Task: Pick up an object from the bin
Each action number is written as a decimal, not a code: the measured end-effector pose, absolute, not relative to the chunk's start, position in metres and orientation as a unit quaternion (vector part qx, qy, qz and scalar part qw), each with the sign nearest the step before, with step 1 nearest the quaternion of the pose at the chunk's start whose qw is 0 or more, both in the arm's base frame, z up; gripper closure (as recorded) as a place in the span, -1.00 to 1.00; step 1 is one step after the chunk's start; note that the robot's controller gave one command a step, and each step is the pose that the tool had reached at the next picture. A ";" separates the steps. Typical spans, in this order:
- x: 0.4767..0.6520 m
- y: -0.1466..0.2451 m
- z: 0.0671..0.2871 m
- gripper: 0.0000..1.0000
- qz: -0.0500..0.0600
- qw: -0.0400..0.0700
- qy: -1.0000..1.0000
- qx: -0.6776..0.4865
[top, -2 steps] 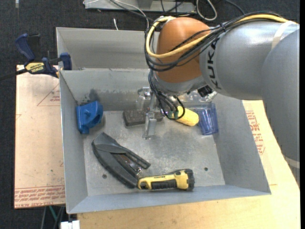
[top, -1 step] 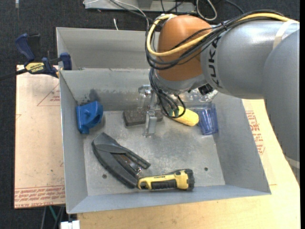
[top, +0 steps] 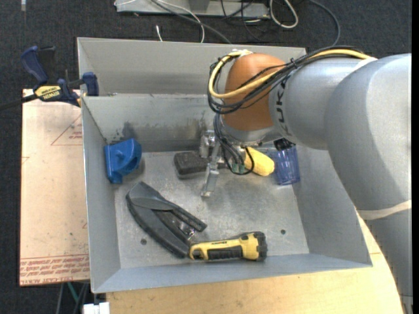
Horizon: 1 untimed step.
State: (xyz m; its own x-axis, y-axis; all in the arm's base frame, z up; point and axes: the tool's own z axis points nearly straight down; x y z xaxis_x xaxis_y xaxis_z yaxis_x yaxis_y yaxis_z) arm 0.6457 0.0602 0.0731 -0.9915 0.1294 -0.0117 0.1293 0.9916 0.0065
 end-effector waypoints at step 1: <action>0.639 0.050 0.074 -1.00 0.004 0.011 0.998 0.059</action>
Offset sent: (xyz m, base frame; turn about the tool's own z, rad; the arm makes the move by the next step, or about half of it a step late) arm -0.0020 -0.0015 0.0008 -0.0036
